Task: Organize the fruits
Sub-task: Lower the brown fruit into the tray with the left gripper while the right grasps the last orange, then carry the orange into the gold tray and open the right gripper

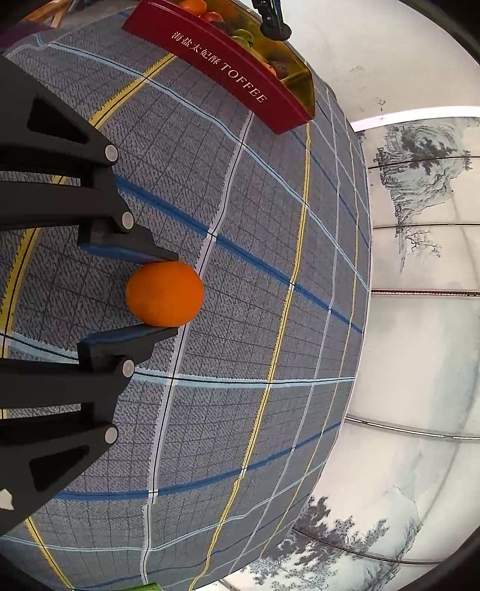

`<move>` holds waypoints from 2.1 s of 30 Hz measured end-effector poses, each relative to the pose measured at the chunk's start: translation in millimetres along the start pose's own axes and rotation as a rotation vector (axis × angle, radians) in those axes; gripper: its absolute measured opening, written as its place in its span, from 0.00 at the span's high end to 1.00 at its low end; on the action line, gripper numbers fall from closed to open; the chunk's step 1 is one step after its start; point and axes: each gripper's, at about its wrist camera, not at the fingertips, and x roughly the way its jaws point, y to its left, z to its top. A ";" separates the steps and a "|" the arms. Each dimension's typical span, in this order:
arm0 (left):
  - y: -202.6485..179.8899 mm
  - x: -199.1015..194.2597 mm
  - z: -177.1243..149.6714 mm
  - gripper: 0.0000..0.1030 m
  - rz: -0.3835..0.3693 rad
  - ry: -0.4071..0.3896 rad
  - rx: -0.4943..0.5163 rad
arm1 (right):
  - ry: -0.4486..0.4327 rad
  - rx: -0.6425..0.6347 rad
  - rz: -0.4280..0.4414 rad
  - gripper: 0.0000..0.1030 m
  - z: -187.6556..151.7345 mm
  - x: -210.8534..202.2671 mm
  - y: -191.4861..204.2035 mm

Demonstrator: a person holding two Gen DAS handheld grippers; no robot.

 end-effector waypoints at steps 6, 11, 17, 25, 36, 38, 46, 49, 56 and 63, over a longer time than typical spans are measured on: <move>-0.3 1.3 4.3 0.55 0.016 -0.013 0.010 | 0.002 0.000 -0.001 0.73 -0.4 0.7 -0.5; -3.6 -4.8 6.4 0.40 0.039 -0.049 0.029 | 0.002 0.001 -0.001 0.73 -0.3 0.7 -0.7; -7.8 -18.1 4.6 0.34 0.055 -0.074 0.037 | 0.002 0.000 -0.001 0.73 -0.2 0.8 -1.0; -7.2 -58.4 -11.5 0.23 0.069 -0.124 -0.003 | 0.003 0.000 0.000 0.73 0.1 0.9 -1.1; 7.9 -106.1 -35.2 0.16 0.082 -0.161 -0.060 | -0.011 0.004 0.033 0.73 -1.8 -12.5 16.0; 10.1 -111.1 -39.3 0.15 0.095 -0.169 -0.062 | -0.030 0.011 0.072 0.73 -0.1 -23.4 24.4; 19.1 -125.2 -51.7 0.15 0.099 -0.188 -0.087 | -0.098 -0.050 0.270 0.73 6.3 -70.9 88.8; 22.9 -130.0 -55.7 0.15 0.117 -0.198 -0.089 | -0.118 -0.095 0.340 0.73 9.1 -85.4 117.6; 32.4 -135.8 -63.1 0.14 0.138 -0.197 -0.106 | -0.121 -0.184 0.439 0.73 14.7 -101.1 175.1; 47.9 -137.8 -68.0 0.13 0.155 -0.199 -0.146 | -0.098 -0.233 0.460 0.72 15.3 -94.1 202.7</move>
